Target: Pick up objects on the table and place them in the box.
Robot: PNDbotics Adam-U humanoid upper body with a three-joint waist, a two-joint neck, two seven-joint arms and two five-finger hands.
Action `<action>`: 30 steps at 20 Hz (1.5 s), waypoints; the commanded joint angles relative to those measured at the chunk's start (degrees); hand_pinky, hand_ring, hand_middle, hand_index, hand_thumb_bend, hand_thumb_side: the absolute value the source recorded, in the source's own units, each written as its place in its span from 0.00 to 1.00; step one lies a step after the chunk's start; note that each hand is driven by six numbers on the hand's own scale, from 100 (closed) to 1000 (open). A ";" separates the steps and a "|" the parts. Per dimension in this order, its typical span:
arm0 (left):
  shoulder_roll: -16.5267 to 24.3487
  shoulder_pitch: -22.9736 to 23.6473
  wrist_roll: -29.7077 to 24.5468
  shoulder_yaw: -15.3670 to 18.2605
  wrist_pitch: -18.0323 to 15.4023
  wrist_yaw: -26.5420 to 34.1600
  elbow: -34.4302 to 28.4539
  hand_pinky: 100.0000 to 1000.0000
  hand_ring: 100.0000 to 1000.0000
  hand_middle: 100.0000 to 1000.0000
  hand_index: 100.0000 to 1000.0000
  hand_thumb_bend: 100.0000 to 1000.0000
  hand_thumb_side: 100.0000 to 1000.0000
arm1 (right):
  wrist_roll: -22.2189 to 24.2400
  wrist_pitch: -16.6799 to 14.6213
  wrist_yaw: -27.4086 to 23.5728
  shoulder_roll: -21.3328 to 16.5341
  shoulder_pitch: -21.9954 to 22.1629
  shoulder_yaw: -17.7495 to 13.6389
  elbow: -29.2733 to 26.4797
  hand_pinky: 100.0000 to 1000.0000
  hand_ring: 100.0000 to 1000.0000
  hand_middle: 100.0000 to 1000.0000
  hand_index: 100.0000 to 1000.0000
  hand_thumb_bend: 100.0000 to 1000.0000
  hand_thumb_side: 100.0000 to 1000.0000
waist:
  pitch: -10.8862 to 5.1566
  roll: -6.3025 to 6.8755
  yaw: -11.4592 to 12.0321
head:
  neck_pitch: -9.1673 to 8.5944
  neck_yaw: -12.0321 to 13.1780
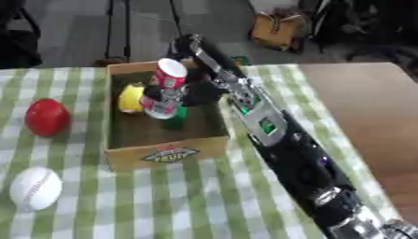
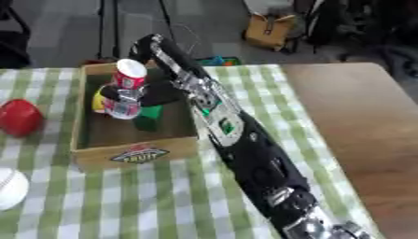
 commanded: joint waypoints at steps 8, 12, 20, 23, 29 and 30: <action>1.03 -0.63 -0.48 0.15 -0.14 0.44 -0.82 0.29 0.61 0.75 0.72 0.00 1.00 | -5.47 -2.96 9.85 1.08 -2.57 -3.68 7.48 0.66 0.61 0.46 0.46 0.65 0.59 | -0.73 0.36 0.68 | -1.03 -0.89; 1.03 -0.61 -0.52 0.14 -0.17 0.44 -0.82 0.30 0.61 0.75 0.72 0.00 1.00 | -6.48 -4.22 12.74 1.15 -2.80 -3.97 8.45 0.72 0.70 0.62 0.63 0.78 0.69 | -0.70 0.38 0.70 | -1.12 -0.92; 1.00 -0.54 -0.56 0.13 -0.15 0.47 -0.82 0.30 0.61 0.75 0.72 0.00 1.00 | -6.47 -7.46 15.42 1.27 -3.15 -4.41 8.15 0.75 0.74 0.74 0.73 0.79 0.82 | -0.82 0.48 0.59 | -1.04 -0.96; 0.95 -0.52 -0.44 0.21 -0.23 0.60 -0.82 0.30 0.61 0.75 0.72 0.00 0.99 | -10.06 -7.40 12.80 1.14 -3.39 -5.69 4.98 0.73 0.72 0.72 0.69 0.62 1.00 | -1.11 0.70 0.30 | -1.08 -0.65; 0.56 -1.03 -0.05 0.37 -0.29 1.38 -0.82 0.31 0.61 0.75 0.72 0.00 0.98 | -21.41 -3.26 -1.11 -1.72 0.46 -6.96 -14.46 0.62 0.63 0.63 0.65 0.35 1.00 | -1.84 1.19 -0.35 | -0.60 1.72; 0.46 -1.20 0.02 0.38 -0.26 1.61 -0.82 0.31 0.61 0.75 0.72 0.00 0.98 | -22.04 -2.26 -3.51 -2.39 1.63 -6.87 -18.05 0.61 0.62 0.62 0.65 0.35 1.00 | -1.94 1.27 -0.44 | -0.52 2.09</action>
